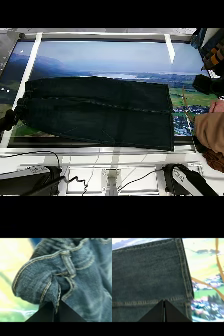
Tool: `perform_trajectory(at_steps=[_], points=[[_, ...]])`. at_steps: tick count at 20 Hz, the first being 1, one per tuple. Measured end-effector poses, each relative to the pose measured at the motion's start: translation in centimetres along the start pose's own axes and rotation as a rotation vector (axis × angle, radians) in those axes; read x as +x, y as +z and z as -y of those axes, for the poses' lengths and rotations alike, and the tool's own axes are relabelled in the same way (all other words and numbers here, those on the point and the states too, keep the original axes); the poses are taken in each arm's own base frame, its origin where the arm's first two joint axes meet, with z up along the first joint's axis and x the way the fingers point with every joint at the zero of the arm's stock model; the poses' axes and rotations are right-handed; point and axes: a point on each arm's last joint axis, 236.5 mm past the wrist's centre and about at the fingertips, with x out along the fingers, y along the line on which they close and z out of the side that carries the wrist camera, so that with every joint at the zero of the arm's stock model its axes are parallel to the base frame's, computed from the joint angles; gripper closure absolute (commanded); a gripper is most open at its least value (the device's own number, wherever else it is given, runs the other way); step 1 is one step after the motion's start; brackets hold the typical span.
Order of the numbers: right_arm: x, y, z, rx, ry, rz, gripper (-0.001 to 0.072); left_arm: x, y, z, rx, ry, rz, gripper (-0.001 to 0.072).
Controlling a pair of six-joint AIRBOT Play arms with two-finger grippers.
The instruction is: Fold the clothes and pants, and hang the long-sleeved shirts on hangers.
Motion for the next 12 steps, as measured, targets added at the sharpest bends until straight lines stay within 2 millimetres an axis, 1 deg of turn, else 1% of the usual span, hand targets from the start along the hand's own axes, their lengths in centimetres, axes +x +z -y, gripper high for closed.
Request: perform_trajectory(at_steps=[2,3,4,5,7,8,9,10,11,12], points=[[-2.3,-1.9,-0.3,0.02,-0.01,0.007,0.0691,-0.3,0.4,0.9,0.029,-0.01,0.007,0.0649],[-3.1,-3.6,-0.5,0.044,-0.009,-0.007,0.0691,-0.5,0.6,1.3,0.044,-0.014,0.011,0.0649],[-3.4,-5.4,-0.6,0.071,-0.006,-0.021,0.0691,-0.6,0.8,1.7,0.058,-0.018,0.016,0.0649],[-3.5,-7.5,-0.8,0.109,0.0,-0.046,0.069,-0.8,0.9,2.0,0.069,-0.019,0.021,0.0649],[-2.9,-12.0,-1.3,0.21,0.025,-0.107,0.0677,-1.0,1.1,2.5,0.085,-0.021,0.027,0.0649],[-2.4,-14.1,-1.5,0.265,0.035,-0.141,0.056,-1.1,1.2,2.6,0.091,-0.022,0.029,0.0649],[-1.6,-16.0,-1.6,0.322,0.043,-0.175,0.031,-1.1,1.2,2.8,0.095,-0.022,0.031,0.0649],[-0.9,-17.7,-1.6,0.371,0.042,-0.209,0.0093,-1.2,1.2,2.9,0.097,-0.023,0.031,0.0648],[0.0,-19.3,-1.5,0.418,0.036,-0.247,0.0061,-1.2,1.3,2.9,0.099,-0.023,0.032,0.0648],[0.7,-20.7,-1.3,0.46,0.028,-0.283,0.0061,-1.2,1.3,3.0,0.101,-0.023,0.032,0.0648]])
